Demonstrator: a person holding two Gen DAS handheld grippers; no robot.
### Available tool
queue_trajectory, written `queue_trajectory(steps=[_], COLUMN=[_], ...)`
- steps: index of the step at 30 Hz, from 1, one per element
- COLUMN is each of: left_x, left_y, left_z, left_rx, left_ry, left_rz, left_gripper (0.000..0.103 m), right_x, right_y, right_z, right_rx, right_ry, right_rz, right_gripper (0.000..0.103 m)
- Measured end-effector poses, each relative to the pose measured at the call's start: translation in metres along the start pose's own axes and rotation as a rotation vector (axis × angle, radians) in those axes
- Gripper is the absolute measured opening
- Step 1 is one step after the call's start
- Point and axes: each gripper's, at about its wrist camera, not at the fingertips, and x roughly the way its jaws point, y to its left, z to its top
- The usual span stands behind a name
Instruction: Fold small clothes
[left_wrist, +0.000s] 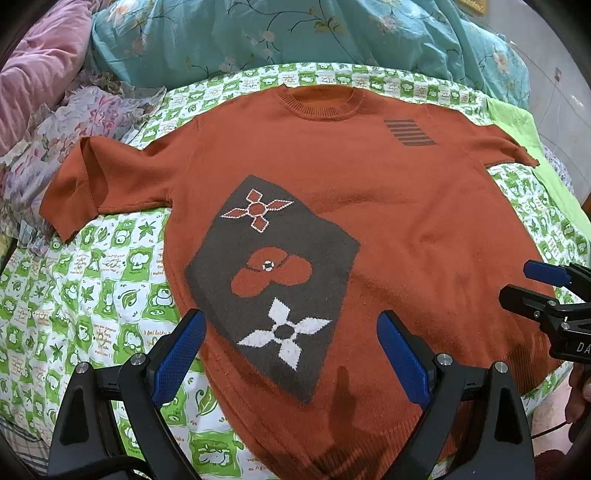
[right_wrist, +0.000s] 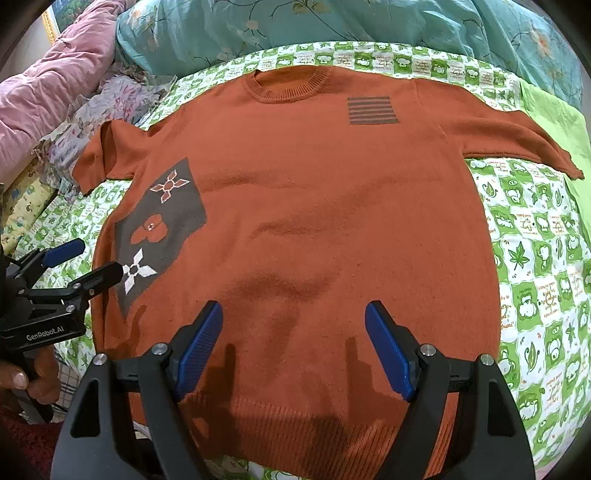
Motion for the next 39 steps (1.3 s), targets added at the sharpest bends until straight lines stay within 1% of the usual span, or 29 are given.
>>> queue_trajectory(steps=[4,6,8,9,10,12,14,18,21,23,25,26,28,31,35,39], left_x=[0.001,0.001,0.002,0.002,0.003,0.005,0.008,0.015,0.023,0.028,0.033,0.035,0.041,0.050,0.065,0.076], left_y=[0.000,0.000,0.000,0.000,-0.001,-0.001,-0.003,-0.002,-0.001,0.000,0.000,0.000,0.000,0.000,0.000,0.004], left_z=[0.001,0.002,0.003,0.004,0.004,0.005,0.005,0.010,0.017,0.023,0.029,0.032,0.040,0.052,0.072,0.097], left_rx=[-0.001,-0.005,-0.006,-0.004,-0.002,0.001,0.007,0.008,0.002,-0.013,-0.011,-0.011,-0.016,-0.020,-0.035,-0.048], left_ry=[0.000,-0.018,-0.019,-0.016,-0.011,0.001,0.017,0.054,0.071,0.084,0.086,0.089,0.096,0.101,0.112,0.092], left_rz=[-0.003,-0.007,-0.012,-0.011,-0.010,-0.011,-0.007,-0.022,-0.018,-0.035,-0.027,-0.025,-0.022,-0.015,-0.005,0.006], left_gripper=[0.094,0.094,0.094,0.094,0.094,0.094,0.094,0.095,0.094,0.095,0.095,0.095,0.094,0.094,0.095,0.094], right_x=[-0.001,0.000,0.002,0.002,0.002,0.004,0.004,0.003,0.000,-0.001,-0.004,-0.003,-0.003,-0.006,-0.011,-0.019], right_y=[0.000,0.000,-0.001,0.000,0.000,-0.002,-0.005,-0.019,-0.039,-0.053,-0.071,-0.077,-0.094,-0.121,-0.157,-0.207], right_z=[0.000,0.001,0.001,0.001,0.001,0.001,0.002,0.008,0.014,0.019,0.024,0.026,0.031,0.040,0.052,0.069], right_rx=[0.006,0.011,0.002,0.003,0.000,-0.030,-0.026,0.018,0.073,0.109,0.149,0.170,0.212,0.282,0.339,0.413], right_ry=[-0.011,0.000,0.037,0.036,0.032,0.046,0.032,0.005,-0.013,-0.020,-0.038,-0.020,-0.016,-0.039,-0.057,-0.093], right_rz=[0.009,0.011,-0.013,-0.012,-0.016,-0.068,-0.068,-0.065,-0.073,-0.079,-0.091,-0.089,-0.099,-0.108,-0.152,-0.208], right_gripper=[0.080,0.080,0.080,0.080,0.080,0.080,0.080,0.080,0.080,0.080,0.080,0.080,0.080,0.080,0.080,0.080])
